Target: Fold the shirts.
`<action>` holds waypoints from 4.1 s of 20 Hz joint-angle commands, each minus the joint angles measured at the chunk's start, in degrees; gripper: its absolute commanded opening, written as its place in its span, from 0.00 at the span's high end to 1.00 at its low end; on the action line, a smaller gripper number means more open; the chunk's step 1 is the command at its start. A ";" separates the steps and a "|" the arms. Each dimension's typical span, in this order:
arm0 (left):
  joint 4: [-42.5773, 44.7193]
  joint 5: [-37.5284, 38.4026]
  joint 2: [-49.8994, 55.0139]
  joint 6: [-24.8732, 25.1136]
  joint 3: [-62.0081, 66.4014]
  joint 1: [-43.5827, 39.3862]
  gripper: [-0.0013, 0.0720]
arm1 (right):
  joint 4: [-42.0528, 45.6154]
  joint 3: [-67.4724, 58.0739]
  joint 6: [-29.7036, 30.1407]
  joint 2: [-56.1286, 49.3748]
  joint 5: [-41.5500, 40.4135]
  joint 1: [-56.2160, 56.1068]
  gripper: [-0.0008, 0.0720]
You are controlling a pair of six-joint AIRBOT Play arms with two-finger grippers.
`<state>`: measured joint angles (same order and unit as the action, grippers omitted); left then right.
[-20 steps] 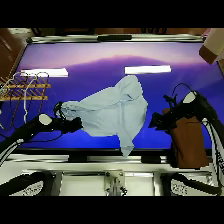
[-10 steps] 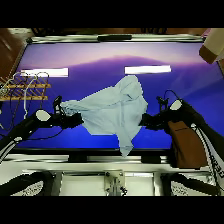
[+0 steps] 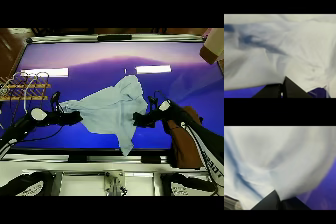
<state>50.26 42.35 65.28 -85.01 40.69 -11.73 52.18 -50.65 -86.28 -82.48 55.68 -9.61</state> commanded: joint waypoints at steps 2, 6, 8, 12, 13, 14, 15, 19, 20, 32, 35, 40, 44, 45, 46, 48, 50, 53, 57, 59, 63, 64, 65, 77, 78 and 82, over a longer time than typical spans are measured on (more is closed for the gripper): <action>16.79 8.02 -8.85 0.31 12.79 0.04 0.94 | 3.28 -12.02 9.44 9.79 4.50 -0.44 0.90; 24.81 10.91 -21.20 0.33 37.57 0.02 0.93 | 13.16 -32.50 13.33 25.99 1.79 -0.46 0.90; 21.64 4.42 -26.34 0.33 48.35 -0.22 0.93 | 13.11 -40.24 13.03 33.16 -4.96 -0.50 0.90; 15.69 1.86 -32.54 0.04 55.78 -0.20 0.93 | 9.01 -44.70 10.86 43.78 -14.53 -0.50 0.90; 15.78 3.23 -33.51 -1.20 55.76 -0.20 0.93 | 9.77 -44.70 9.20 45.33 -13.99 -0.50 0.90; 15.82 4.74 -33.90 -1.18 55.78 -0.20 0.93 | 11.02 -44.70 8.04 46.31 -12.41 -0.50 0.90; 16.00 6.36 -33.97 -1.16 55.76 -0.20 0.93 | 12.66 -44.70 6.73 46.80 -10.10 -0.50 0.90; 24.06 14.91 -31.67 -1.20 54.90 -0.20 0.93 | 22.27 -44.68 2.32 44.98 4.70 -0.50 0.90; 26.45 17.88 -30.62 -1.20 53.86 -0.20 0.93 | 24.50 -44.68 1.81 43.43 9.27 -0.50 0.90; 25.33 0.50 6.12 -1.18 31.06 0.04 0.93 | 45.03 -26.18 -13.20 4.76 -6.16 -0.44 0.90; 15.65 -4.48 15.54 -1.16 32.76 -0.04 0.93 | 44.89 -26.18 -22.40 -1.40 -12.98 -0.50 0.90; 3.15 -0.57 25.59 -1.20 32.74 -0.07 0.93 | 29.33 -26.18 -24.76 -9.86 -11.26 -0.63 0.90; 1.77 16.98 24.52 -1.16 35.87 5.44 0.43 | 21.79 -26.21 -18.53 -7.10 -9.70 1.09 0.35; 1.77 23.28 23.67 -1.16 37.90 8.72 0.43 | 22.01 -26.21 -15.91 -4.81 -7.58 2.36 0.35; 2.47 27.98 22.01 -1.20 39.30 12.70 0.48 | 22.29 -26.18 -13.57 -2.14 -3.98 4.15 0.35; 9.55 32.17 16.90 -5.64 39.19 20.81 0.48 | 22.01 -26.18 -7.48 2.51 6.64 8.66 0.35; 21.20 36.68 11.87 -8.37 36.63 26.97 0.47 | 21.99 -26.01 -1.86 5.33 18.40 12.90 0.35; 26.53 36.81 5.33 -8.35 25.73 32.79 0.34 | 21.27 -24.28 1.36 7.10 27.80 16.46 0.35; 23.98 23.32 2.23 -12.39 9.09 33.88 0.34 | 17.90 -21.29 1.46 7.30 26.82 16.26 0.35; 19.39 14.95 2.69 -12.37 4.09 33.83 0.35 | 15.80 -20.41 1.64 7.30 25.92 15.56 0.35; 15.28 4.04 4.81 -12.33 0.46 33.70 0.37 | 14.71 -20.39 2.56 7.30 24.65 15.06 0.35; 15.26 2.54 5.75 -12.37 0.48 33.48 0.37 | 14.71 -20.39 2.56 7.30 24.59 15.08 0.35; 14.99 0.37 6.62 -12.35 0.48 33.40 0.37 | 14.71 -20.39 2.56 7.30 24.57 15.08 0.35; 12.72 -11.32 8.57 -9.99 0.55 29.66 0.93 | 16.92 -9.46 2.34 7.28 23.89 15.26 0.35; 12.72 -10.36 8.57 -8.81 0.55 29.68 0.93 | 16.02 -6.32 2.34 7.28 22.27 15.23 0.35; 12.74 -5.01 7.69 -2.62 0.55 29.90 0.93 | 11.69 1.51 2.05 7.28 16.13 15.19 0.35</action>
<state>63.02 34.06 73.49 -92.01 41.23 17.96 66.72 -54.28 -83.94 -75.20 76.07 5.65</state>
